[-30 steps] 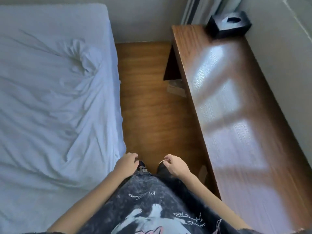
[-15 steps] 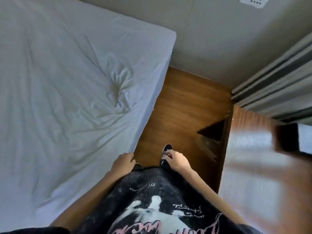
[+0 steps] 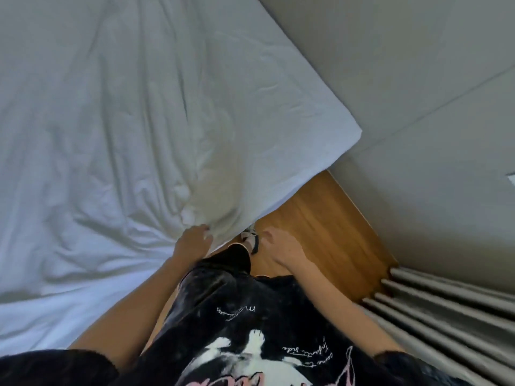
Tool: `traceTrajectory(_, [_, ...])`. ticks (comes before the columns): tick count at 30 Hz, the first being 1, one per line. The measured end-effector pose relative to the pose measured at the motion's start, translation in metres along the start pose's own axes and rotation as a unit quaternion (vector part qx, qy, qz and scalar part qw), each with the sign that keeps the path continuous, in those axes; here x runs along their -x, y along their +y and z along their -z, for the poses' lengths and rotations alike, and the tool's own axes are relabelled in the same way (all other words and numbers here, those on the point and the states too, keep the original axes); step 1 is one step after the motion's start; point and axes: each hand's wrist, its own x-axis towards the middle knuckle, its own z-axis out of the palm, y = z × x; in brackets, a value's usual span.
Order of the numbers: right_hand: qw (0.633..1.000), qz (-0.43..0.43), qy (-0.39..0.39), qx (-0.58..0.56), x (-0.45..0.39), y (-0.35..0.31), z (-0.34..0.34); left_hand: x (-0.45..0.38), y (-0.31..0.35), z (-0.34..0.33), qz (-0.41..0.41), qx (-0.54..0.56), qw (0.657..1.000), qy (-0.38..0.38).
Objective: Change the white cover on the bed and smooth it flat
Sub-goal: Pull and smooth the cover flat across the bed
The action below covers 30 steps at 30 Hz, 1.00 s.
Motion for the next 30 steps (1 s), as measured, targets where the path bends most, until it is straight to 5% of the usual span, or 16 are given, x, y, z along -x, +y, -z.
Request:
traceTrajectory(5, [0.995,0.03,-0.06,0.077,-0.074,0.01,0.073,-0.107,0.029,0.043,0.118,0.114,0.974,0.156])
traceTrajectory(10, [0.96,0.112,-0.123,0.223,-0.152,0.019,0.124,-0.178,0.04,0.049,0.236,0.225,0.943,0.073])
traceTrajectory(14, [0.916,0.212,-0.17,0.294,-0.227,0.016,0.146,-0.191,0.043,0.021,0.292,0.208,0.933,0.014])
traceTrajectory(18, [0.849,0.362,-0.148,0.357,-0.313,0.004,0.15,-0.197,0.054,-0.001,0.39,0.24,0.889,0.007])
traceTrajectory(23, [0.76,0.587,-0.073,0.271,-0.381,-0.014,0.136,-0.216,0.117,-0.036,0.384,0.221,0.897,0.013])
traceTrajectory(26, [0.692,0.673,-0.031,0.258,-0.398,-0.034,0.117,-0.239,0.187,-0.085,0.379,0.164,0.899,0.149])
traceTrajectory(30, [0.564,0.739,-0.068,0.361,-0.435,-0.053,0.09,-0.262,0.261,-0.141,0.355,0.161,0.893,0.226])
